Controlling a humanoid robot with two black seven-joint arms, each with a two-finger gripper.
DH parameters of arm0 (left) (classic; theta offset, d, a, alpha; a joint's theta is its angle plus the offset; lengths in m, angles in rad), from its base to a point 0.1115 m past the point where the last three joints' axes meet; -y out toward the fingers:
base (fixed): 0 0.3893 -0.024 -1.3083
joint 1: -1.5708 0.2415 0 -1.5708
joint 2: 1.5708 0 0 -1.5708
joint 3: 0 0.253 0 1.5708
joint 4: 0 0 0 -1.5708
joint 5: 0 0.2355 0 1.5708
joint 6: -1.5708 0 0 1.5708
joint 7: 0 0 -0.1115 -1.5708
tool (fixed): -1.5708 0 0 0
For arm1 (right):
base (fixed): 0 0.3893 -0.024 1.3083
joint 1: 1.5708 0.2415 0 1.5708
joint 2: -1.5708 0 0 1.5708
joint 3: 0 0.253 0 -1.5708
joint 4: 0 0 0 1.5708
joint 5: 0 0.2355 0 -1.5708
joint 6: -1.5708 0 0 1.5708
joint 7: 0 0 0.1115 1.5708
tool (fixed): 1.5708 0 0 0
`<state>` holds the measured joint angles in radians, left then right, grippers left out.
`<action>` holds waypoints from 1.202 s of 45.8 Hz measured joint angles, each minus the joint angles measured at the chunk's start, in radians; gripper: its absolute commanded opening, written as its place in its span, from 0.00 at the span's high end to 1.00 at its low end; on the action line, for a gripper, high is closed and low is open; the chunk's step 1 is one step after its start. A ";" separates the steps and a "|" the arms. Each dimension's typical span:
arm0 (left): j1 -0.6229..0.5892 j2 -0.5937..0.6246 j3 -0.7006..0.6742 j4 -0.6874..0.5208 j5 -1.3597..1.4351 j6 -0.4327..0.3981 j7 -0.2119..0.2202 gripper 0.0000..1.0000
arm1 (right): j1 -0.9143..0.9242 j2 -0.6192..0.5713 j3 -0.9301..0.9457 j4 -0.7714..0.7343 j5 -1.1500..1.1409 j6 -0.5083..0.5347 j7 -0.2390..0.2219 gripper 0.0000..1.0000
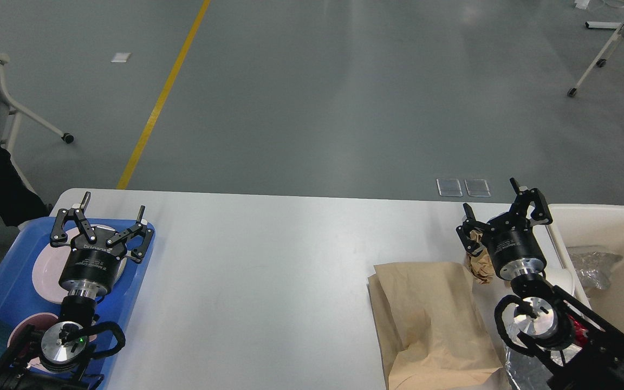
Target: Tidy desktop
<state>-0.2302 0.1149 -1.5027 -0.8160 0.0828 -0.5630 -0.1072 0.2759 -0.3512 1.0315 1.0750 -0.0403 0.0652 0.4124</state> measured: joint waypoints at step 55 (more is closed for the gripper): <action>0.000 0.000 0.001 0.000 0.000 0.000 0.000 0.04 | -0.019 0.008 -0.002 0.020 0.109 0.024 -0.090 0.00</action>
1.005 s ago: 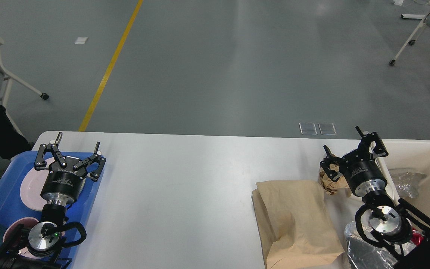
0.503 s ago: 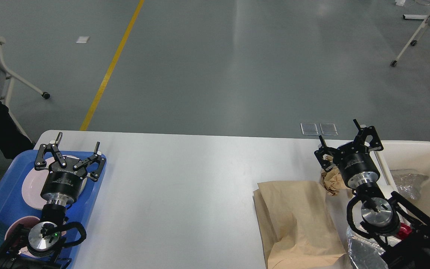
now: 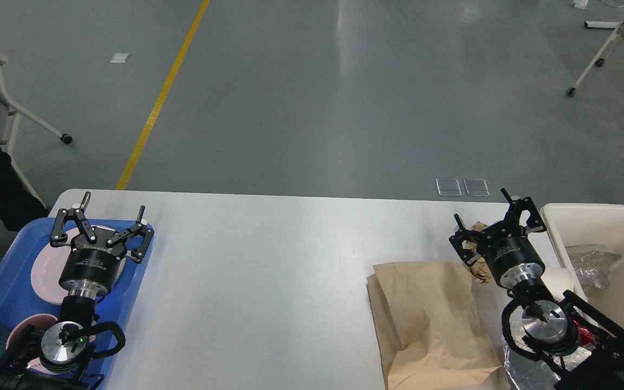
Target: Tidy desktop
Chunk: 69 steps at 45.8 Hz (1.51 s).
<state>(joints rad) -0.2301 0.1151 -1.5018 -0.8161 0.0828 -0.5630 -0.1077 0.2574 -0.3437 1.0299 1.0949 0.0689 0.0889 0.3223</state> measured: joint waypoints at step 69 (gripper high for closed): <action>0.000 0.000 0.001 0.001 0.000 0.000 0.000 0.04 | 0.388 -0.336 -0.618 -0.016 0.000 0.072 0.014 0.00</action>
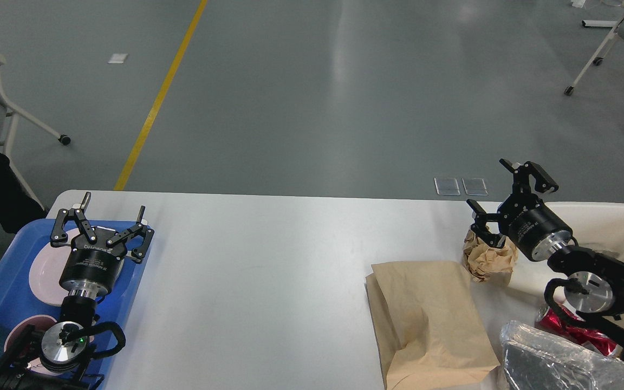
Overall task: Tidy desktop
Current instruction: 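Move the right gripper over the brown paper bag and lower it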
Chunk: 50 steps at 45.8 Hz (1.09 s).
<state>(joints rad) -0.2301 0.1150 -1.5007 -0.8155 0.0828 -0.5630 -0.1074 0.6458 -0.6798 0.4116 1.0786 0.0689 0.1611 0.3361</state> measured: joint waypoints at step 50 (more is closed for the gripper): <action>0.000 0.000 0.001 -0.001 0.000 0.000 0.000 0.04 | 1.760 0.563 -1.624 0.515 0.087 0.501 -0.533 0.00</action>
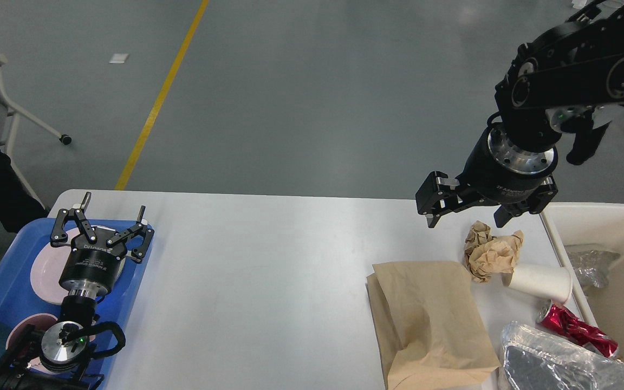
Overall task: Tidy desktop
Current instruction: 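Move the right gripper over the brown paper bag and lower it, then grasp the brown paper bag's edge with the right gripper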
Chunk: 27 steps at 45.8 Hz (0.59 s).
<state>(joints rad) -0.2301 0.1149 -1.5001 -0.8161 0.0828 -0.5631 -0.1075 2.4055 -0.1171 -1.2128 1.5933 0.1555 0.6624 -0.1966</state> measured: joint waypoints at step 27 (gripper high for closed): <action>0.000 0.000 0.000 0.000 0.000 -0.007 0.000 0.04 | -0.294 -0.010 0.069 0.009 0.088 -0.207 -0.012 0.04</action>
<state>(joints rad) -0.2301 0.1150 -1.5002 -0.8157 0.0828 -0.5705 -0.1074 2.1112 -0.1272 -1.1434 1.6025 0.2433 0.4558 -0.2089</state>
